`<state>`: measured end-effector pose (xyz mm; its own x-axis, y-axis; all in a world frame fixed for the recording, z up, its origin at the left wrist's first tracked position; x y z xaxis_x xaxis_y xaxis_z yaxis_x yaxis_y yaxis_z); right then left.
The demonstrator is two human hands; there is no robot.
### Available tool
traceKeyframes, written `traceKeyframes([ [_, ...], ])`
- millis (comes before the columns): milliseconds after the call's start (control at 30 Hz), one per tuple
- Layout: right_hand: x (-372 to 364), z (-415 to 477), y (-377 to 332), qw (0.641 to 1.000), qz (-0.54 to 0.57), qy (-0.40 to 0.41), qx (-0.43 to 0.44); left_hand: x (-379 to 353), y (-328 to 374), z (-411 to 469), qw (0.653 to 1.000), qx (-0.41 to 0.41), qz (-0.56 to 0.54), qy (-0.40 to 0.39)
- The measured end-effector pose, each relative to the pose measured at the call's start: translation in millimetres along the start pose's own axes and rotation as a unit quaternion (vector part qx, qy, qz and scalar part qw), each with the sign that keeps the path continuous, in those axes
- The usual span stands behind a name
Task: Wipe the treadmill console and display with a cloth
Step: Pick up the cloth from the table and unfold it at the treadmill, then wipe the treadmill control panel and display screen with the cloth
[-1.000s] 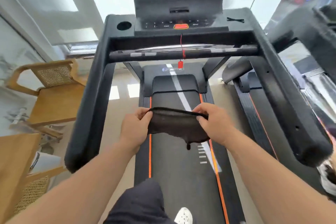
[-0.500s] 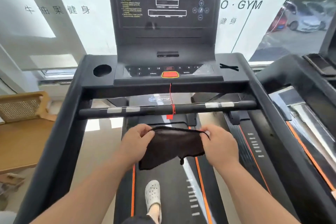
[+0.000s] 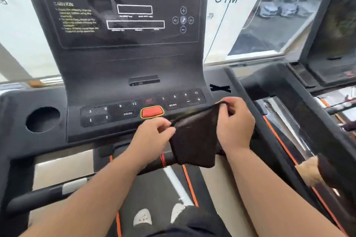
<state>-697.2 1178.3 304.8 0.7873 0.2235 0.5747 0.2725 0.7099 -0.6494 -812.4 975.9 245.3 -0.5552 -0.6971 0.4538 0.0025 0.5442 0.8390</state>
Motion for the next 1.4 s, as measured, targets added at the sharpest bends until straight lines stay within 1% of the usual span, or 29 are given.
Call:
traceKeyframes([
  [67,-14,17,3,0.993,0.071,0.075,-0.054,-1,18,14,1.0,-0.021,0.0,0.008],
  [100,-23,25,6,0.988,0.099,0.099,-0.071,-3,27,20,1.0,-0.027,0.002,0.009],
  [133,-32,32,8,0.983,0.123,0.109,-0.079,-6,31,27,1.0,-0.026,0.0,0.005],
  [200,-51,48,14,0.981,0.151,0.096,-0.079,-10,35,40,1.0,-0.004,0.001,-0.007],
  [233,-61,55,18,0.983,0.15,0.08,-0.071,-9,34,47,1.0,0.01,0.012,-0.004],
  [300,-86,65,30,0.989,0.13,0.019,-0.06,-1,28,59,0.998,0.038,0.034,0.035],
  [333,-100,68,35,0.991,0.117,-0.03,-0.051,8,23,62,0.996,0.054,0.031,0.066],
  [367,-114,71,41,0.991,0.095,-0.087,-0.024,19,18,63,0.992,0.07,0.021,0.098],
  [400,-129,73,43,0.986,0.066,-0.148,0.024,32,13,63,0.987,0.083,0.018,0.133],
  [433,-144,73,45,0.973,0.026,-0.216,0.08,45,8,61,0.981,0.089,0.032,0.172],
  [500,-169,67,49,0.922,-0.067,-0.336,0.18,68,-5,56,0.96,0.092,0.11,0.242],
  [567,-182,61,55,0.873,-0.15,-0.403,0.231,81,-19,48,0.932,0.093,0.193,0.293],
  [633,-186,57,58,0.847,-0.193,-0.427,0.251,81,-32,41,0.912,0.087,0.25,0.313],
  [767,-197,57,42,0.811,-0.208,-0.445,0.317,66,-43,34,0.884,0.037,0.318,0.341],
  [900,-205,50,23,0.768,-0.179,-0.465,0.403,60,-45,41,0.872,-0.017,0.338,0.354],
  [1000,-186,33,32,0.737,-0.151,-0.482,0.449,62,-51,46,0.867,-0.043,0.344,0.358],
  [1067,-171,28,49,0.733,-0.153,-0.493,0.442,66,-56,47,0.865,-0.038,0.342,0.366],
  [1233,-165,52,78,0.765,-0.213,-0.494,0.354,72,-64,43,0.851,-0.036,0.318,0.415],
  [1333,-184,72,67,0.791,-0.239,-0.481,0.294,71,-69,42,0.856,-0.047,0.317,0.405],
  [1400,-201,75,49,0.799,-0.238,-0.476,0.28,71,-68,42,0.861,-0.063,0.314,0.395],
])
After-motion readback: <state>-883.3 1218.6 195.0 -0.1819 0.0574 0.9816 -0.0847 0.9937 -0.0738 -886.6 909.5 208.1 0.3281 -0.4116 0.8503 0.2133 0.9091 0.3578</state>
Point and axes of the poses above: each hand's wrist, its own z-axis towards the middle knuckle, its own x-axis out of the back of the hand, y = z × x, the point moved 6 cm from there along z, towards the middle knuckle, and after that the axes turned 14 degrees about x, right-handed, at the moved point
